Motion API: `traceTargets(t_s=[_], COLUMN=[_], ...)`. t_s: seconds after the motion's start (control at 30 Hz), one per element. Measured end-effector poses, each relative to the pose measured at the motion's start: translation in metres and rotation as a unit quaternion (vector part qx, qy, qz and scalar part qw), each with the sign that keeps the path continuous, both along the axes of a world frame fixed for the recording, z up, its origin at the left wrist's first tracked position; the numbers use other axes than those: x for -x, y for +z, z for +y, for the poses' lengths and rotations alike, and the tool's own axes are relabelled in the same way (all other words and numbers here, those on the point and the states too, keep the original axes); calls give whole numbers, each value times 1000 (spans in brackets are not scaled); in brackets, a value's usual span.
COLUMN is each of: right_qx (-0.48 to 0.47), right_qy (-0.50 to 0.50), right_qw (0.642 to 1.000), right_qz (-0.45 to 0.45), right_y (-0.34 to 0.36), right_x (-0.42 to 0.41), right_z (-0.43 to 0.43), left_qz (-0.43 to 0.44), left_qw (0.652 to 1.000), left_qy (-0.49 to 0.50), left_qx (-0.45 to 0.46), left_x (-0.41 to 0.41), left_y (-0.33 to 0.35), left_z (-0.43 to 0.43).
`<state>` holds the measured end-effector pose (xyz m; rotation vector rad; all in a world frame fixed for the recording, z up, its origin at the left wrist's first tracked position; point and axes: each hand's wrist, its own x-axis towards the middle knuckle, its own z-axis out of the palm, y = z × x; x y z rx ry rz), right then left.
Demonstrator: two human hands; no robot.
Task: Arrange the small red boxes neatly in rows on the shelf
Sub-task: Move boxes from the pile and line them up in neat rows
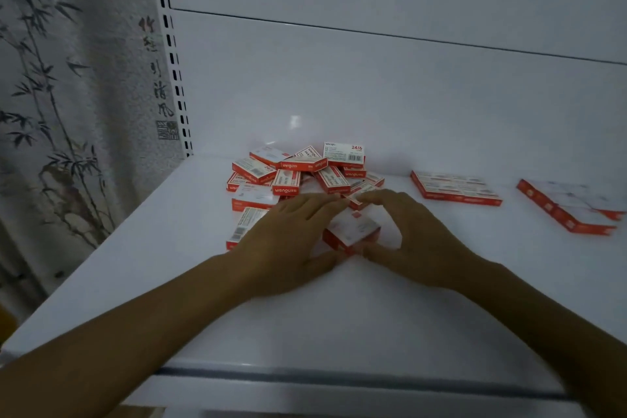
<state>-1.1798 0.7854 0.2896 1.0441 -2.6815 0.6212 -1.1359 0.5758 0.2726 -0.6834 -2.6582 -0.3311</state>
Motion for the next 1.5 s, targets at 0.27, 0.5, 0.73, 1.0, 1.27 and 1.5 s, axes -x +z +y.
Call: traceTargets(t_s=[0.27,0.5,0.73,1.0,1.27,1.5], right_qx=[-40,67,125,145,104,13], right_qy=[1,-13,-4,33,0,-19], right_qw=[999,996,981,979,973,954], right_qz=[-33,52,151,141,205,299], right_y=[2,-16,-15,-14,-13,14], right_x=[11,5,1,-1,-8,-29], right_z=[-1,-12,-18,-15,-19,4], left_qz=[13,6,41,85,126,98], left_qw=[1000,1000,996,992,988,992], left_qy=[3,9,3,24,62,19], left_qx=[-3,-26,-75,-92,-72,-71], left_x=[2,3,-1,-1,-5,-23], left_y=[3,4,6,5,8,14], left_z=[-2,-4,-7,-5,-7,7])
